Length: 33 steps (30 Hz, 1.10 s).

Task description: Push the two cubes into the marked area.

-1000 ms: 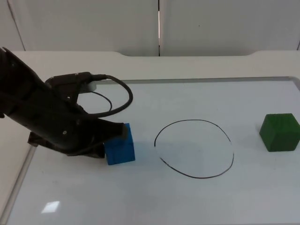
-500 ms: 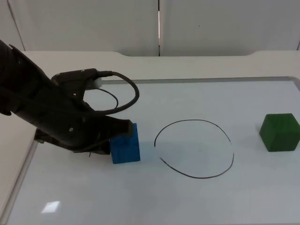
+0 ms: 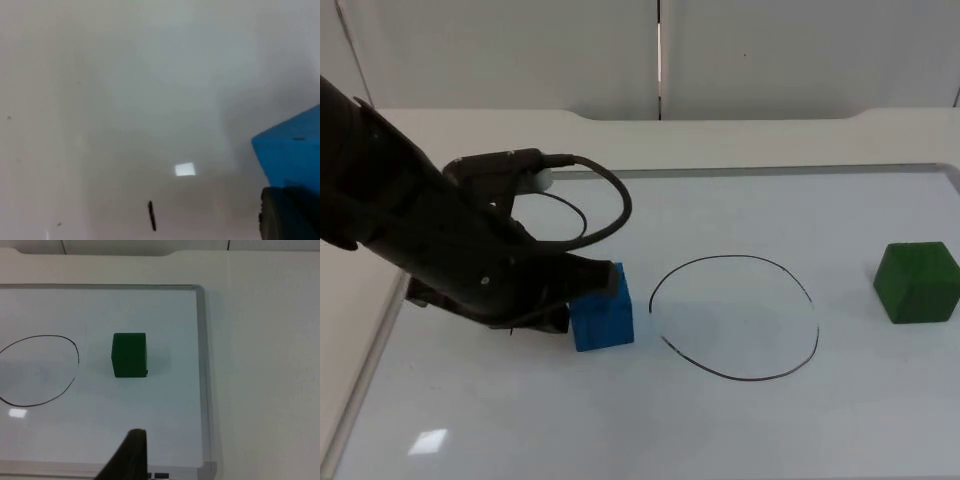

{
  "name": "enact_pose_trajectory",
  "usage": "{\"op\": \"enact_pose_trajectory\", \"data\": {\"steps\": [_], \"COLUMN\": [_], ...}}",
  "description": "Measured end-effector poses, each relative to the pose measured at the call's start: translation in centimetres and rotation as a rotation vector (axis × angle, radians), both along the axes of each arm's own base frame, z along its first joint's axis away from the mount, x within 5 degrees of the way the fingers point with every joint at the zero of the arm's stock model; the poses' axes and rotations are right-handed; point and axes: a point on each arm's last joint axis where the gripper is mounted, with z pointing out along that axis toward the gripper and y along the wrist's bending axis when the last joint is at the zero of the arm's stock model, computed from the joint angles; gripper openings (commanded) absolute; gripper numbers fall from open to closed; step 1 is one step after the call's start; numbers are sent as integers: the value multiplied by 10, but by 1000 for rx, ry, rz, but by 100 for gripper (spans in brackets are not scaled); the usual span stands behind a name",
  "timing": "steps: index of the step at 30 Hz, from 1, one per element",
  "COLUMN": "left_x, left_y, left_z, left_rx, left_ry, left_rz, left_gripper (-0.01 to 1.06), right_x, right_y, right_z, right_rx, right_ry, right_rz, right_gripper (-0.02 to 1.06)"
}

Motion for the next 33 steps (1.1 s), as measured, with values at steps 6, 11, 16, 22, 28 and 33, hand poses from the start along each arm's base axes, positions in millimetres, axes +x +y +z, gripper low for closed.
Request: {"op": "enact_pose_trajectory", "data": {"steps": [6, 11, 16, 22, 28, 33], "left_x": [-1, 1, 2, 9, 10, 10], "left_y": [-3, -1, -1, -5, -7, -7], "left_z": [0, 0, 1, 6, 8, 8], "left_rx": [8, 22, 24, 11, -2, -5], "left_ry": [-9, -25, -31, -55, -54, -50], "left_rz": [-6, 7, 13, 13, 6, 3], "left_gripper": [0, 0, 0, 0, 0, 0], "right_x": [0, 0, 0, 0, 0, 0], "right_y": [0, 0, 0, 0, 0, 0], "right_z": [0, 0, 0, 0, 0, 0], "right_rx": [0, 0, 0, 0, 0, 0], "right_ry": [0, 0, 0, 0, 0, 0], "right_rz": [0, 0, 0, 0, 0, 0], "right_gripper": [105, 105, 105, 105, 105, 105]}}
